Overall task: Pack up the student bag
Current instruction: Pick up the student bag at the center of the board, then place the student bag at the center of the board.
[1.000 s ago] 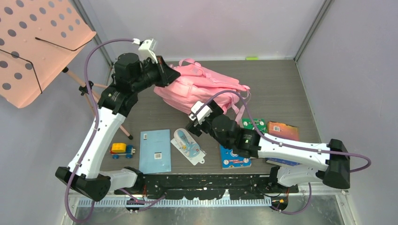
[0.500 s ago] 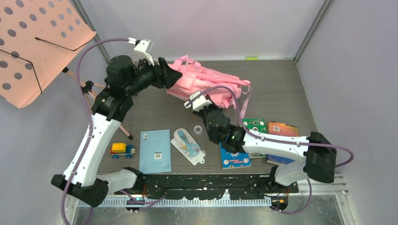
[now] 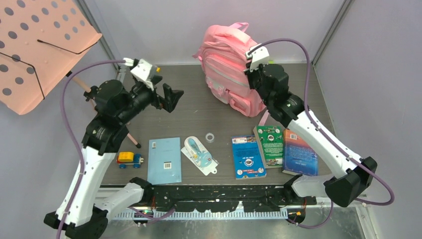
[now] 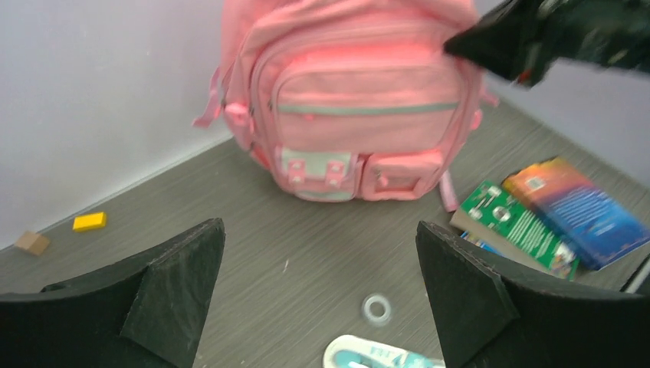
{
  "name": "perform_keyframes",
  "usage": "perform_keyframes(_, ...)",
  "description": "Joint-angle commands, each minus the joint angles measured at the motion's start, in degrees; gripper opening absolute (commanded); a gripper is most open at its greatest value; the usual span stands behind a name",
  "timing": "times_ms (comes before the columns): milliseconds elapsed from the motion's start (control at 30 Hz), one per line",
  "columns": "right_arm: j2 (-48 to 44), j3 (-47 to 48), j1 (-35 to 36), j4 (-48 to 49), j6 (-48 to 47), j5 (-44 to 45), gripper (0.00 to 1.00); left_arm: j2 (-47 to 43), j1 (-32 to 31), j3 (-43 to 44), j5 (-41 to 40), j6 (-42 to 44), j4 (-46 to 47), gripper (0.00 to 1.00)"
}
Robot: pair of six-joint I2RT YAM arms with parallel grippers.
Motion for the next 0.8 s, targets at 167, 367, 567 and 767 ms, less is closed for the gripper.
perform_keyframes(167,-6.8,8.3,-6.8,1.1,7.3,-24.6,0.0,9.5,3.3,-0.6,2.4,3.5,2.9,0.98)
perform_keyframes(367,-8.6,11.0,-7.9,-1.0,9.8,-30.9,0.0,15.0,4.9,3.5,8.8,0.5,6.8,0.98)
perform_keyframes(567,-11.4,12.0,-8.0,-2.0,11.3,-34.3,0.0,16.9,5.7,5.5,10.1,2.0,7.7,0.98)
perform_keyframes(767,-13.5,10.6,-8.0,-2.6,11.8,-35.1,0.0,16.3,6.4,2.0,9.4,2.0,9.4,0.98)
